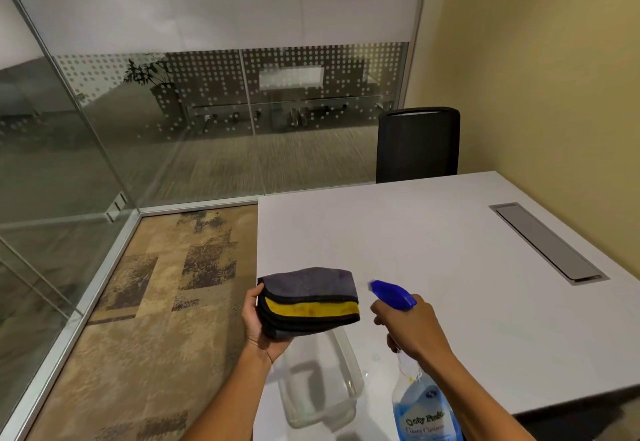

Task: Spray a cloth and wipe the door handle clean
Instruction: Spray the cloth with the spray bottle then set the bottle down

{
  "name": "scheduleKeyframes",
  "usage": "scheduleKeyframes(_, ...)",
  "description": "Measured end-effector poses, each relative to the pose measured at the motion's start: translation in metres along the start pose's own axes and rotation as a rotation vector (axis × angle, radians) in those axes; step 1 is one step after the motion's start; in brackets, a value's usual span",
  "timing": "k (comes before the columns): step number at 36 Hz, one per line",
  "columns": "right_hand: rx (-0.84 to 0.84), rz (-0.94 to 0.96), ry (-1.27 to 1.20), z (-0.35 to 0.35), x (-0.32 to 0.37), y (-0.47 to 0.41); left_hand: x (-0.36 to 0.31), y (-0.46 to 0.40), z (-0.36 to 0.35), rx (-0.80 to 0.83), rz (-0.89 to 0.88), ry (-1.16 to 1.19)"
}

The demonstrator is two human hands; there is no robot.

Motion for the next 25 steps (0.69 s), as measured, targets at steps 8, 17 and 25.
scheduleKeyframes(8,0.082,0.061,0.021,-0.017,0.018,0.014,0.001,-0.001,-0.001,-0.034,-0.008,0.017)
scheduleKeyframes(17,0.124,0.106,0.048,-0.028,0.026,0.023,-0.003,0.003,-0.003,-0.072,0.005,0.000)
scheduleKeyframes(25,0.084,0.067,0.022,-0.017,0.021,0.016,-0.009,0.010,-0.006,-0.107,-0.027,0.000)
Point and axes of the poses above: each hand's wrist, its own y-axis away from the middle knuckle, its own z-axis out of the back of the hand, x = y × z, the point moved 1 cm from there along -y, towards the middle knuckle, and after that the axes turned 6 degrees about y, right-handed, at the moved point
